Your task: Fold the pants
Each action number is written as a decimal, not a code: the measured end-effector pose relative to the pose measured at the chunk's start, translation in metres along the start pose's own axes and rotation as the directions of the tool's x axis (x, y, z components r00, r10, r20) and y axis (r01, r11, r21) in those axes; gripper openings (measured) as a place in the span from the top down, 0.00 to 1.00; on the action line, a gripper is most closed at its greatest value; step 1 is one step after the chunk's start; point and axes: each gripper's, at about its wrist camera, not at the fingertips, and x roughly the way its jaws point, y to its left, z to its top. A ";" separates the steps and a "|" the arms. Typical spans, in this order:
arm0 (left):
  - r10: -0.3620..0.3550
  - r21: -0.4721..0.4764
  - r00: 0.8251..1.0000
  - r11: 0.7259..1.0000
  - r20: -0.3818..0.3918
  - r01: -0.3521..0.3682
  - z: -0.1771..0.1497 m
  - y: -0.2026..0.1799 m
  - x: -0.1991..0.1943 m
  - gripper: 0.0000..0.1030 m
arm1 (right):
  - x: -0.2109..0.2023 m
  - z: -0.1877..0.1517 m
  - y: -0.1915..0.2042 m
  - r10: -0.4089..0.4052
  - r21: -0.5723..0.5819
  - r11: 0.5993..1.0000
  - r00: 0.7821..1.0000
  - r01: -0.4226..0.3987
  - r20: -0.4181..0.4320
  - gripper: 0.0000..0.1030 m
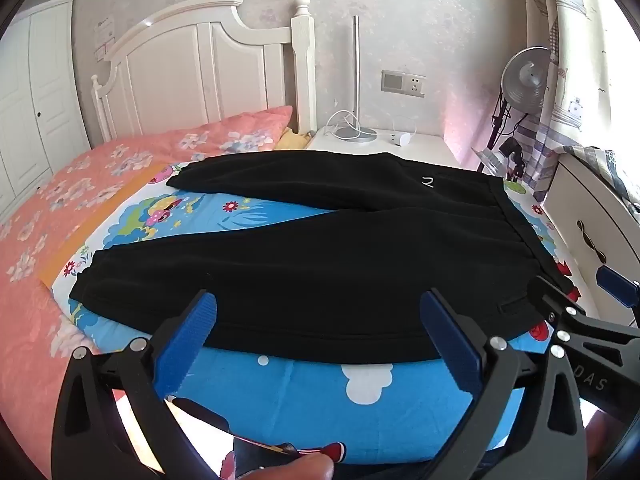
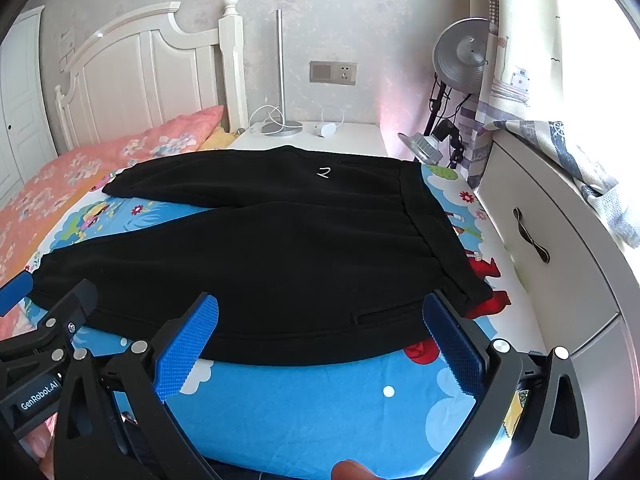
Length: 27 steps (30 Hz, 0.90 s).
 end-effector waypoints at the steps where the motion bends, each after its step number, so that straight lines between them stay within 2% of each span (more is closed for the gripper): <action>1: -0.001 -0.001 1.000 1.000 0.000 0.001 0.000 0.000 0.000 0.01 | 0.000 0.000 0.000 -0.001 0.000 1.000 1.000 0.001 0.003 0.04; 27: 0.002 -0.004 1.000 1.000 -0.006 -0.003 0.000 0.002 0.002 0.01 | 0.002 0.001 0.000 -0.001 -0.003 1.000 1.000 0.001 -0.003 0.04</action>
